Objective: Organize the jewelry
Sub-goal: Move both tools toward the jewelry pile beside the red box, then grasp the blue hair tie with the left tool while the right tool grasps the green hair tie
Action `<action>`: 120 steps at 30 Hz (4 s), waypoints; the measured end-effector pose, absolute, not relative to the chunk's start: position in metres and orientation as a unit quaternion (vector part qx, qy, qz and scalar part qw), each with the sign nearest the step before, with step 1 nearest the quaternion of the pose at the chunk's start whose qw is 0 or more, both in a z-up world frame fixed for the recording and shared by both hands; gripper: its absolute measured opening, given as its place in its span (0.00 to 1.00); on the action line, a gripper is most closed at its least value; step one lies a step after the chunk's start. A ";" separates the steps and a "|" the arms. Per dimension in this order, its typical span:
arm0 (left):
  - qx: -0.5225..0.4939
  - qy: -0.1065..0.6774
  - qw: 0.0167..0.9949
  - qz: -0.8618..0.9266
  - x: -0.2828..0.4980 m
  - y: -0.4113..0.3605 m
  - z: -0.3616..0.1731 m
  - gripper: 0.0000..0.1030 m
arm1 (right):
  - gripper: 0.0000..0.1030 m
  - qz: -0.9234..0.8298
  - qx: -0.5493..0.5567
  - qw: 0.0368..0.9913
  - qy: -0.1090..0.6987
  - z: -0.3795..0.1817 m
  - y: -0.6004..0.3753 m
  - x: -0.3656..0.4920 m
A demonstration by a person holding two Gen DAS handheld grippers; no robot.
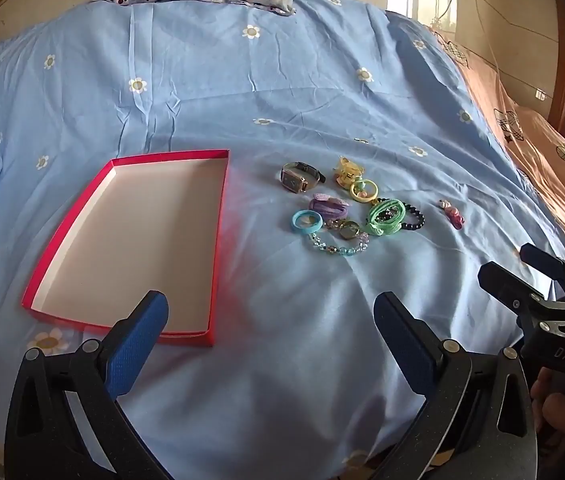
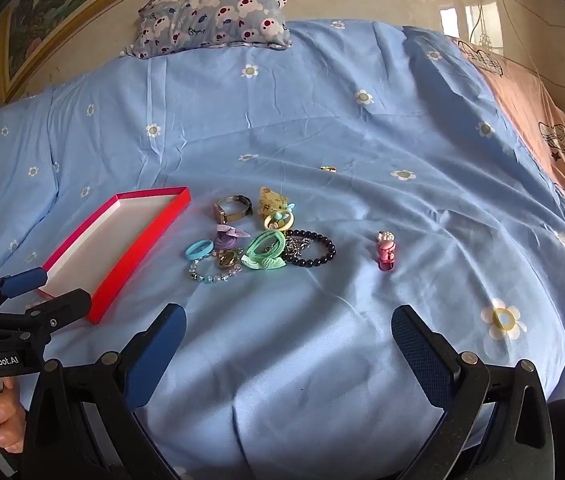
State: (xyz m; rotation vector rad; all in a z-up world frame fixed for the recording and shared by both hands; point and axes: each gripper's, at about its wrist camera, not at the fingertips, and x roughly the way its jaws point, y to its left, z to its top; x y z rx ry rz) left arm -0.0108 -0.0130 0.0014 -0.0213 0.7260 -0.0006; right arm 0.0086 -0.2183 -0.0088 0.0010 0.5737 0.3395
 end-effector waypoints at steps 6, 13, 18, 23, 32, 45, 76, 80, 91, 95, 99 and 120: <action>-0.011 0.358 0.934 0.000 -0.011 -0.011 0.003 1.00 | 1.00 0.166 0.003 0.944 0.284 -0.010 -0.218 0.010; -0.004 0.359 0.933 0.006 -0.010 -0.014 0.000 1.00 | 1.00 0.168 0.002 0.944 0.285 -0.011 -0.219 0.010; -0.003 0.359 0.933 0.011 -0.009 -0.013 0.000 1.00 | 1.00 0.170 0.003 0.943 0.286 -0.012 -0.219 0.011; -0.001 0.358 0.934 0.011 -0.010 -0.013 0.000 1.00 | 1.00 0.170 0.001 0.942 0.290 -0.013 -0.217 0.012; 0.002 0.356 0.935 0.012 -0.010 -0.012 0.001 1.00 | 1.00 0.173 0.002 0.942 0.288 -0.014 -0.215 0.011; 0.003 0.356 0.934 0.013 -0.011 -0.014 0.000 1.00 | 1.00 0.175 0.003 0.941 0.290 -0.013 -0.213 0.011; -0.019 0.391 0.920 -0.002 0.014 -0.007 -0.015 1.00 | 1.00 0.187 0.015 0.932 0.311 -0.020 -0.212 0.028; -0.025 0.402 0.915 -0.018 0.026 -0.005 -0.016 1.00 | 1.00 0.188 0.018 0.929 0.318 -0.021 -0.211 0.034; -0.026 0.423 0.904 -0.055 0.068 -0.002 -0.015 0.83 | 0.90 0.199 0.035 0.923 0.327 -0.011 -0.210 0.065; -0.027 0.430 0.900 -0.062 0.084 -0.002 -0.015 0.82 | 0.79 0.208 0.046 0.916 0.339 -0.010 -0.205 0.082; -0.017 0.439 0.895 -0.074 0.098 -0.006 -0.016 0.82 | 0.67 0.213 0.053 0.910 0.353 -0.012 -0.202 0.099; 0.002 0.497 0.858 -0.133 0.153 -0.028 -0.053 0.32 | 0.09 0.230 0.058 0.876 0.421 -0.041 -0.182 0.154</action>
